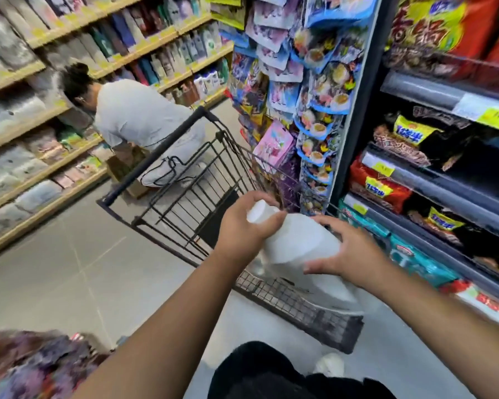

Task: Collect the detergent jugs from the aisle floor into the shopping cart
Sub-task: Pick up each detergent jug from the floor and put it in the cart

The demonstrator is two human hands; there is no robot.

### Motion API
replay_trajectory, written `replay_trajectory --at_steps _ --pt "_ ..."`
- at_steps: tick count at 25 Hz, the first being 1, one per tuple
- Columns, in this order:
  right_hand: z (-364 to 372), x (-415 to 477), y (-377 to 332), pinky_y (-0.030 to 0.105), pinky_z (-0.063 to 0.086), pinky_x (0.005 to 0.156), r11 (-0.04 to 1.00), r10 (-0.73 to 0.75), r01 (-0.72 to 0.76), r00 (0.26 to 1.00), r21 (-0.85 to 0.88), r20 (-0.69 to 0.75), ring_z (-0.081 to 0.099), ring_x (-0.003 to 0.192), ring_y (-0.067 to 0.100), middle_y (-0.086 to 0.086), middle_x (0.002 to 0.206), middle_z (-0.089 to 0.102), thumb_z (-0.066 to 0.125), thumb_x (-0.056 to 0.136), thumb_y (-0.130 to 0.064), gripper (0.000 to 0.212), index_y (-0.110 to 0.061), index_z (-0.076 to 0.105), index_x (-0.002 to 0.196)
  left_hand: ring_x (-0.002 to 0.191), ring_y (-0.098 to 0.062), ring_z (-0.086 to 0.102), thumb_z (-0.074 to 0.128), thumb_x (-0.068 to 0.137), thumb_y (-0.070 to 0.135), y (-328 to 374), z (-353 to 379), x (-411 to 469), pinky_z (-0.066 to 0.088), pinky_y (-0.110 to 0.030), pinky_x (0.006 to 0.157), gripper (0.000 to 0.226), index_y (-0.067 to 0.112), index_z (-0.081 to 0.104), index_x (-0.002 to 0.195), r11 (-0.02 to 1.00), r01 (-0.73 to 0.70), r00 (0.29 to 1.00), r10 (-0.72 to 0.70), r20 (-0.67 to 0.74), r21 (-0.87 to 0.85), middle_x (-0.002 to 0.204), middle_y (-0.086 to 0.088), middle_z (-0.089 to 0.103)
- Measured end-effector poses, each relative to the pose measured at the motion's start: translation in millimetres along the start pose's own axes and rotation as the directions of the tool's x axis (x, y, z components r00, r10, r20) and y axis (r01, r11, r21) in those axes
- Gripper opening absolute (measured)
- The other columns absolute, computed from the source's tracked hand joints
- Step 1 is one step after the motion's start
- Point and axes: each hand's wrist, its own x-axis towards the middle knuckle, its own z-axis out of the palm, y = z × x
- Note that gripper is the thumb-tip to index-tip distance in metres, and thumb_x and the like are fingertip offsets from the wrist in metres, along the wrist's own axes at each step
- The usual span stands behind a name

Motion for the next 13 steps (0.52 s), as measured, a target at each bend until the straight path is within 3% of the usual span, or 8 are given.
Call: replay_trajectory --at_steps 2,6,10,13 --pt "-4 19 13 0.033 0.048 0.089 0.999 0.029 -0.029 1.0 0.029 0.005 0.057 0.104 0.012 -0.019 0.115 0.059 0.088 0.034 -0.06 0.102 -0.045 0.05 0.127 0.089 -0.005 0.064 0.079 0.077 0.024 -7 12 27 0.055 -0.032 0.079 0.015 0.027 0.067 0.085 0.999 -0.015 0.999 0.014 0.053 0.033 0.092 0.012 0.07" --pt "-1 56 42 0.023 0.039 0.088 0.987 0.115 -0.114 0.993 0.113 -0.006 0.052 0.112 0.008 -0.019 0.121 0.051 0.092 0.044 -0.047 0.102 -0.04 0.045 0.135 0.089 -0.005 0.063 0.08 0.077 0.021 -33 41 82 0.05 -0.025 0.079 0.016 0.029 0.067 0.084 0.996 -0.04 0.983 0.025 0.18 0.081 0.089 0.013 0.069" --pt "21 90 81 0.024 0.044 0.093 0.953 0.208 -0.196 0.978 0.232 -0.028 0.054 0.111 0.007 -0.02 0.122 0.053 0.093 0.043 -0.043 0.095 -0.048 0.046 0.126 0.086 0.01 0.056 0.079 0.077 0.02 -67 64 119 0.037 -0.004 0.075 0.02 0.029 0.063 0.086 0.988 -0.064 0.959 0.021 0.283 0.142 0.087 0.019 0.066" --pt "48 110 114 0.023 0.046 0.093 0.898 0.312 -0.281 0.949 0.339 -0.04 0.055 0.109 0.008 -0.019 0.122 0.055 0.093 0.04 -0.042 0.093 -0.057 0.044 0.118 0.087 0.012 0.055 0.08 0.076 0.02 -108 84 141 0.035 -0.003 0.078 0.021 0.027 0.064 0.088 0.975 -0.101 0.934 0.026 0.356 0.196 0.093 0.013 0.067"
